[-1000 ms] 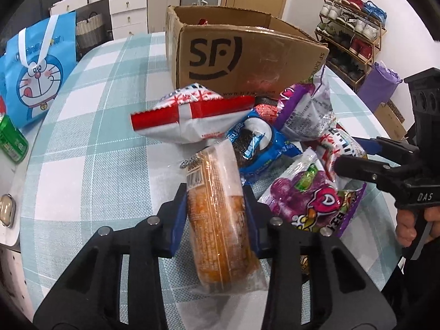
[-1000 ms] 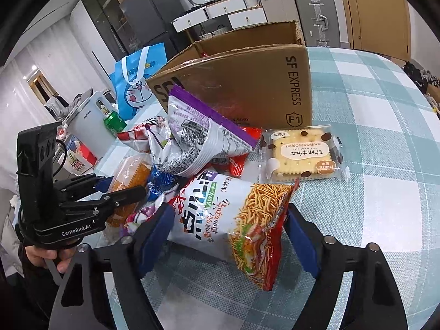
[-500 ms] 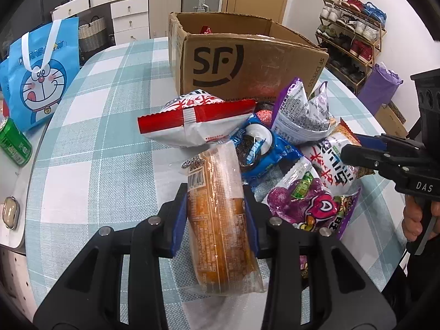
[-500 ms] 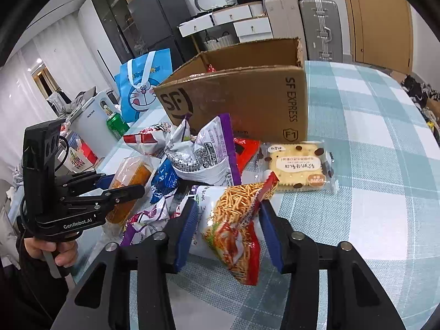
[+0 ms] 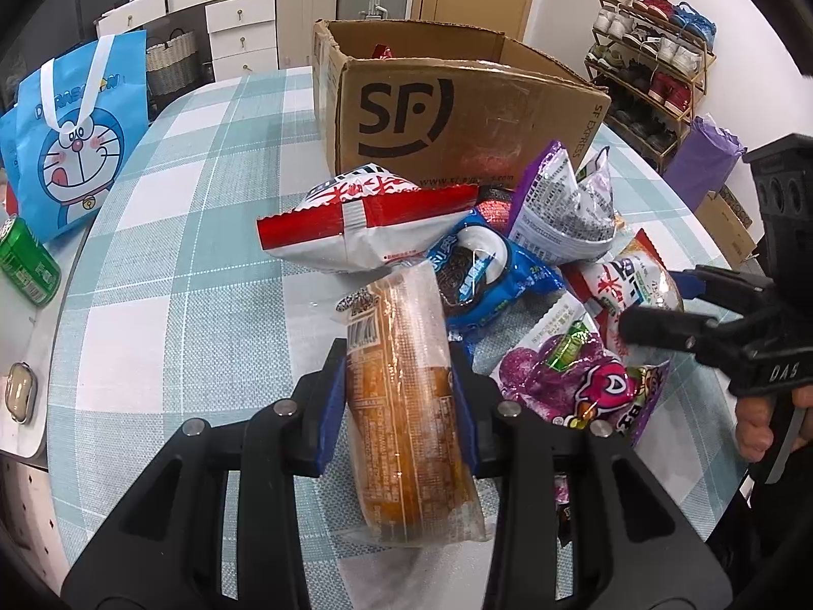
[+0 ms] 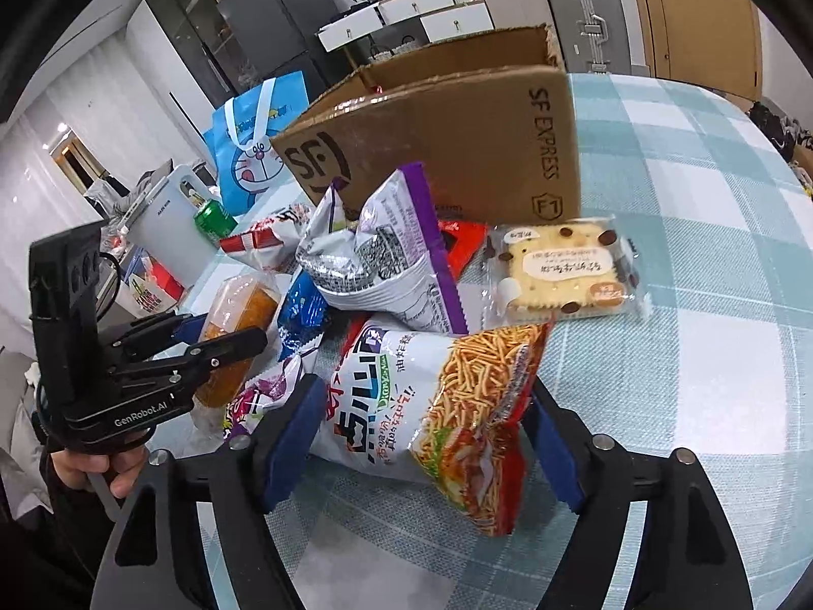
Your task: Organize snacks
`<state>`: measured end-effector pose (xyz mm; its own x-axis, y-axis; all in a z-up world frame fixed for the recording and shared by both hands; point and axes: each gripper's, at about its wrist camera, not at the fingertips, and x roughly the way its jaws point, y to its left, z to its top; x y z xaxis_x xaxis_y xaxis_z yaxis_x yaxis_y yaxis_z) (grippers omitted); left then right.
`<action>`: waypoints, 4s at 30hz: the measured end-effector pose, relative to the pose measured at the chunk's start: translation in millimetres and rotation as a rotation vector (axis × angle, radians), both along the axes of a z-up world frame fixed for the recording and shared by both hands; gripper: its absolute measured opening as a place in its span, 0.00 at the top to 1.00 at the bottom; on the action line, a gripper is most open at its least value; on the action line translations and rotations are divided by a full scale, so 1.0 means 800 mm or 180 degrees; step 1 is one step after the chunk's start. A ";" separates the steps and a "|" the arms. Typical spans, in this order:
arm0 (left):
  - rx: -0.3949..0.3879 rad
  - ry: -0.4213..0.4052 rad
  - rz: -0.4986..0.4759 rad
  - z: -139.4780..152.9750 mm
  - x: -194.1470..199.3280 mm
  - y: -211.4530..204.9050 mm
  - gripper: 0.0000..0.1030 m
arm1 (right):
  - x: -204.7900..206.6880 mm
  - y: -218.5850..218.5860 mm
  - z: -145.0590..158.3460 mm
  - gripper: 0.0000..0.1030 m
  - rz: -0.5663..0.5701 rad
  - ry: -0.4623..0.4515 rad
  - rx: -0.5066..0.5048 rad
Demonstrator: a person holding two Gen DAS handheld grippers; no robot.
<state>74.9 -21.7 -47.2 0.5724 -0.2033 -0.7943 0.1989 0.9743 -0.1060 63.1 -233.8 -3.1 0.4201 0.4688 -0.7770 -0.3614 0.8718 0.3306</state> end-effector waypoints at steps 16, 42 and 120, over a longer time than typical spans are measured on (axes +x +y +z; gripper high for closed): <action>0.0031 -0.0139 0.0036 0.016 -0.010 0.003 0.67 | -0.006 0.009 0.002 0.42 0.0001 -0.0150 -0.0054; -0.0042 -0.0503 0.0074 0.073 -0.036 0.007 0.67 | -0.029 -0.018 0.077 0.42 -0.0151 -0.0741 0.0259; -0.0227 -0.1005 0.0497 0.150 0.197 -0.030 0.67 | 0.148 0.006 0.105 0.41 -0.0762 -0.0795 0.0319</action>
